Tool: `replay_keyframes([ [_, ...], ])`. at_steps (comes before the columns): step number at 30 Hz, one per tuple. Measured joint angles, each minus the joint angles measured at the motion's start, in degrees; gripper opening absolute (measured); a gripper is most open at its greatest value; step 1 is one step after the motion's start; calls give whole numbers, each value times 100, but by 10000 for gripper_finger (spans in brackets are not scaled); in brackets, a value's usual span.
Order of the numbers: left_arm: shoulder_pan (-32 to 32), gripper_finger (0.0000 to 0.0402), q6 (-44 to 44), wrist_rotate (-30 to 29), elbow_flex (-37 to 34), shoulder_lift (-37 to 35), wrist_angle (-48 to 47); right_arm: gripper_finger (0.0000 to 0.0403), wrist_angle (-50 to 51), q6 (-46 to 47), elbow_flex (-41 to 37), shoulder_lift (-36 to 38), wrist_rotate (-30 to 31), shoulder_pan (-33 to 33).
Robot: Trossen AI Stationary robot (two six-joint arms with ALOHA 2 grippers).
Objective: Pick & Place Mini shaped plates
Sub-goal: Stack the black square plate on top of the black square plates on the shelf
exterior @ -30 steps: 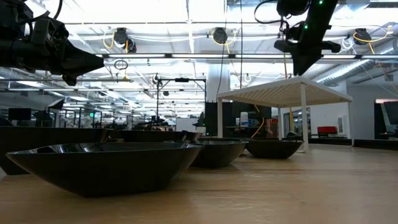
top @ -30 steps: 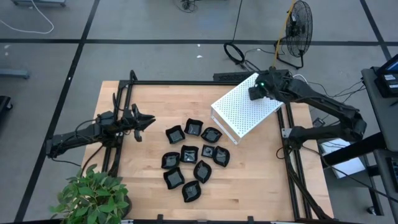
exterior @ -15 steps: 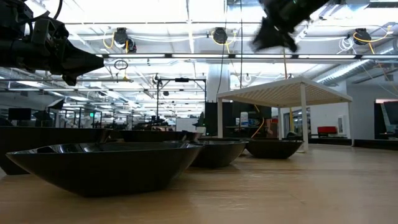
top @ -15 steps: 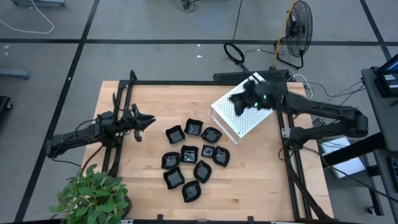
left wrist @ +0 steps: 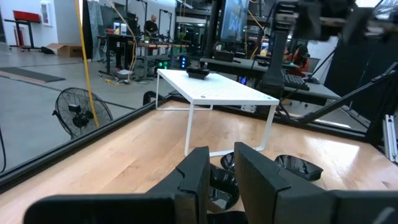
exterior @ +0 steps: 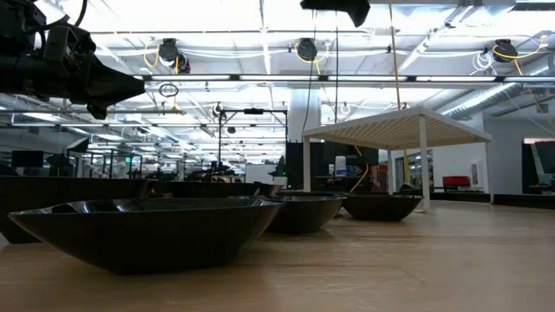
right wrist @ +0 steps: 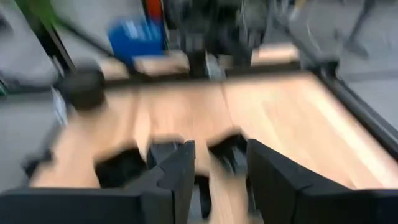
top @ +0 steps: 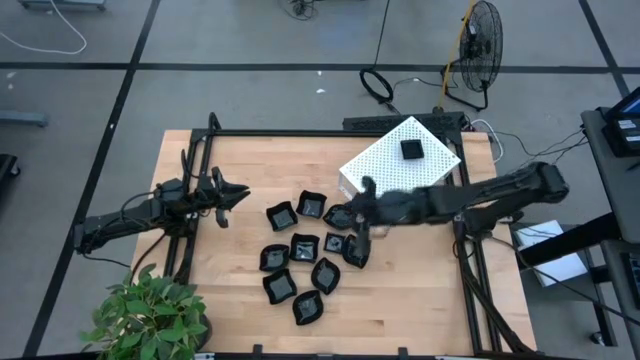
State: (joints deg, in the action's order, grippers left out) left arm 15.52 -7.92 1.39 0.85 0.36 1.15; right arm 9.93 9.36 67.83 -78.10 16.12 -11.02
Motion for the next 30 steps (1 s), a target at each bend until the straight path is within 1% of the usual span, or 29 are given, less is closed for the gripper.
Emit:
replay_keyframes([
  [1,0,77,0,0,0,1,0,140,411,84,283,-268,120,-79],
  [3,-1,76,0,0,1,0,0,141,1038,230,767,-778,170,-184],
  [5,-1,77,-1,0,0,1,0,141,1484,336,1018,-1231,179,-237],
  [8,0,77,0,0,1,2,0,141,1708,344,1107,-1769,175,-263],
  [13,-1,77,0,0,1,2,0,141,2150,363,1109,-2357,178,-197],
  [18,1,76,-1,0,1,0,0,141,2384,535,1109,-2681,154,-79],
  [20,1,77,0,0,1,2,0,141,2424,606,1105,-2731,-24,-16],
  [26,0,76,-1,0,1,0,0,141,2085,714,835,-2781,-612,128],
  [30,-1,76,-2,0,-1,2,0,141,1723,713,583,-2779,-743,135],
])
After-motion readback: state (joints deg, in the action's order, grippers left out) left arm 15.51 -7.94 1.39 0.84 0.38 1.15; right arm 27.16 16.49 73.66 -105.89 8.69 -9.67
